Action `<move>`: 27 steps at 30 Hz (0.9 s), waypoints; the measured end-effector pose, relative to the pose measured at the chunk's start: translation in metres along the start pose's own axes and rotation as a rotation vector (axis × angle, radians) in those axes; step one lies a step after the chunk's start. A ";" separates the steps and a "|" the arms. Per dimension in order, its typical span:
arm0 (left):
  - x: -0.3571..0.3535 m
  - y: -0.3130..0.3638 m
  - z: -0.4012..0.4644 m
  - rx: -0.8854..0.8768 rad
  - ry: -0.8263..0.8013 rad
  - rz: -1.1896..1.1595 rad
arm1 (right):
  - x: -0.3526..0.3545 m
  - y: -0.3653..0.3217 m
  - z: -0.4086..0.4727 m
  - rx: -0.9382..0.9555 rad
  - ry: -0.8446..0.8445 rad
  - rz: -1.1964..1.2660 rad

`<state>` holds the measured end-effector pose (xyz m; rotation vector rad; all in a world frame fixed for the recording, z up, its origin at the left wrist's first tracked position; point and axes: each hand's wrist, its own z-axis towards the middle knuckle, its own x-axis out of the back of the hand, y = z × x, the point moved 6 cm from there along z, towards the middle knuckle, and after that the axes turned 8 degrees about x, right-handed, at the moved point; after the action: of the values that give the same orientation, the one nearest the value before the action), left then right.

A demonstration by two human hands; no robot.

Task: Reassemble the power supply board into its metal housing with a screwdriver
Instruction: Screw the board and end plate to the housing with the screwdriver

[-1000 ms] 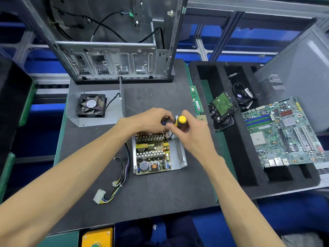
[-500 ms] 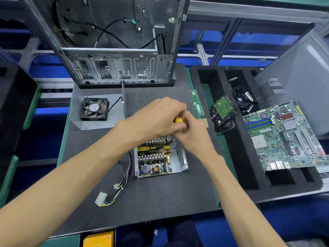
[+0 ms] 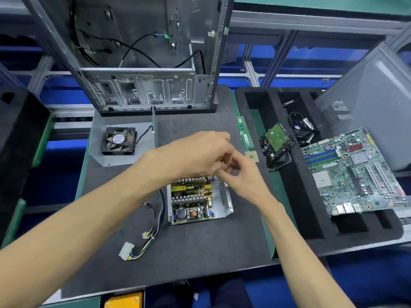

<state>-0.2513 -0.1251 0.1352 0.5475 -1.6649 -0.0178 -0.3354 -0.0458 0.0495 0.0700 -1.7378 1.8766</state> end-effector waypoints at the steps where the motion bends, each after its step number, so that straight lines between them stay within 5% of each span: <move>1: 0.000 -0.001 0.000 -0.002 0.014 -0.008 | 0.000 0.001 -0.001 -0.001 -0.001 0.010; 6: -0.004 -0.013 0.001 0.225 0.159 0.131 | -0.006 0.003 -0.003 -0.059 0.034 0.107; 12: -0.007 0.007 0.000 0.014 -0.014 0.038 | -0.007 0.006 -0.005 -0.090 0.016 0.038; 17: -0.004 0.001 0.000 0.215 0.149 0.111 | -0.006 0.005 -0.004 -0.097 0.027 0.121; 23: -0.004 0.009 0.004 0.073 -0.012 0.108 | -0.012 0.005 -0.010 -0.071 0.026 0.185; 27: 0.003 0.003 0.002 0.200 0.115 0.154 | -0.012 0.009 -0.011 -0.059 0.051 0.209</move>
<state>-0.2548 -0.1238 0.1386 0.5586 -1.6006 0.2904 -0.3258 -0.0400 0.0344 -0.1876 -1.8232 1.9529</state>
